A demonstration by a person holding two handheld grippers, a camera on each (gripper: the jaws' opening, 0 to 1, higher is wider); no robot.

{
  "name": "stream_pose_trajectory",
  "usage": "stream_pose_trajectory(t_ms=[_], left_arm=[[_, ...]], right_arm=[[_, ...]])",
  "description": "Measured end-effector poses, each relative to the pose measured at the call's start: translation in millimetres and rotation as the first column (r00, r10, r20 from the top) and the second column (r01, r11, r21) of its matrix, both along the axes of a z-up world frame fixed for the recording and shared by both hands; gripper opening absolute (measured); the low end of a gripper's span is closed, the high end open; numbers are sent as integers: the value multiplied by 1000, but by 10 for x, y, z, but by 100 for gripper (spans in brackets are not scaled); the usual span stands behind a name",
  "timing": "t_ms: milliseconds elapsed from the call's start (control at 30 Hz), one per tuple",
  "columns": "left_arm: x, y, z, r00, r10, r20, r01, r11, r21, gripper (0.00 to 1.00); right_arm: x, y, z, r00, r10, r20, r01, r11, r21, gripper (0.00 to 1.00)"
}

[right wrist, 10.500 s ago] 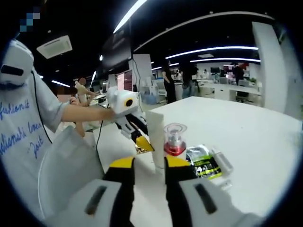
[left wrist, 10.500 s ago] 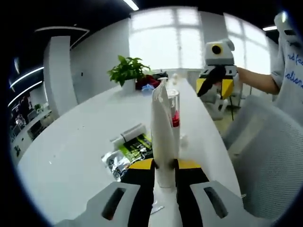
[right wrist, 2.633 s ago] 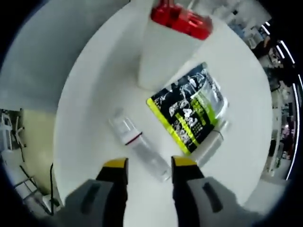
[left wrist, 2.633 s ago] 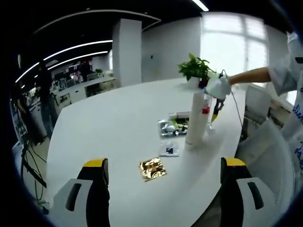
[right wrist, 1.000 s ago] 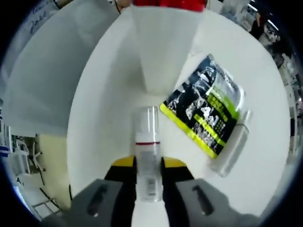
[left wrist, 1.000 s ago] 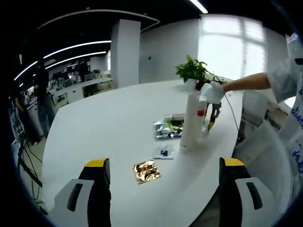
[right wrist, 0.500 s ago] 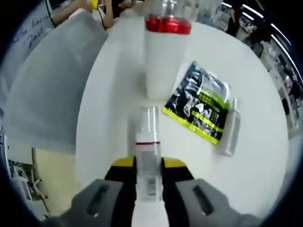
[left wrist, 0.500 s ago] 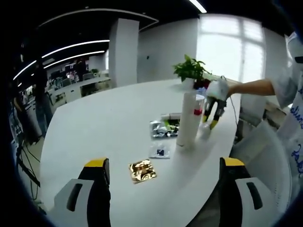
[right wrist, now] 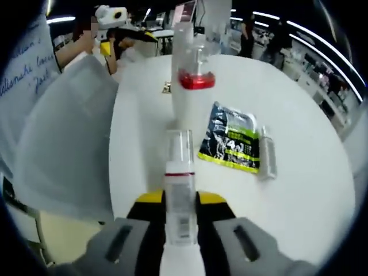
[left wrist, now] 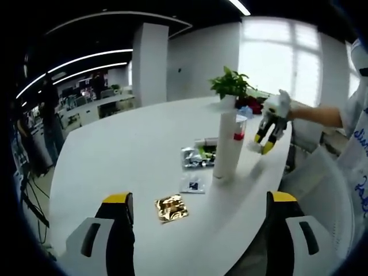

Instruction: Arrange the skincare products in the storage area until every visible bottle or jar stands upright without overlapping.

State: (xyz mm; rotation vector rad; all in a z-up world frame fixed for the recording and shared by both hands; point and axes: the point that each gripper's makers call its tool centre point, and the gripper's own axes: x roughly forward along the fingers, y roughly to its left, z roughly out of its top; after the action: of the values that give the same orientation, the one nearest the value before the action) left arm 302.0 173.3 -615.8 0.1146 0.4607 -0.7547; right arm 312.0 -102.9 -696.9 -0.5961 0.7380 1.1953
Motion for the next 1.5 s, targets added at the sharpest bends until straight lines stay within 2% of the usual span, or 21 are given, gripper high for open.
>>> stream_pose_trajectory(t_ms=[200, 500, 767, 1100, 1233, 1367, 1500], left_arm=[[-27, -33, 6, 1000, -8, 1, 8, 1000, 5, 93], [-45, -60, 27, 1000, -14, 5, 14, 1000, 3, 90], [-80, -170, 54, 999, -45, 7, 45, 999, -17, 83], [-154, -378, 51, 993, -116, -8, 116, 993, -38, 66], [-192, -498, 60, 986, -167, -5, 167, 985, -46, 55], [-202, -622, 83, 980, -197, -1, 196, 978, -69, 51], [-226, -794, 125, 970, -244, 0, 243, 963, -116, 44]], right_arm=[[-102, 163, 157, 998, -66, -13, 67, 989, 134, 19], [-206, 310, 317, 991, -124, -39, 130, 960, 249, 19], [-333, 444, 341, 990, -130, -54, 140, 945, 295, 19], [-394, 616, 372, 990, -128, -59, 140, 933, 331, 19], [-406, 710, 400, 991, -119, -63, 134, 926, 352, 19], [-418, 807, 416, 992, -109, -66, 125, 921, 368, 19], [-426, 902, 438, 993, -95, -69, 114, 915, 387, 19]])
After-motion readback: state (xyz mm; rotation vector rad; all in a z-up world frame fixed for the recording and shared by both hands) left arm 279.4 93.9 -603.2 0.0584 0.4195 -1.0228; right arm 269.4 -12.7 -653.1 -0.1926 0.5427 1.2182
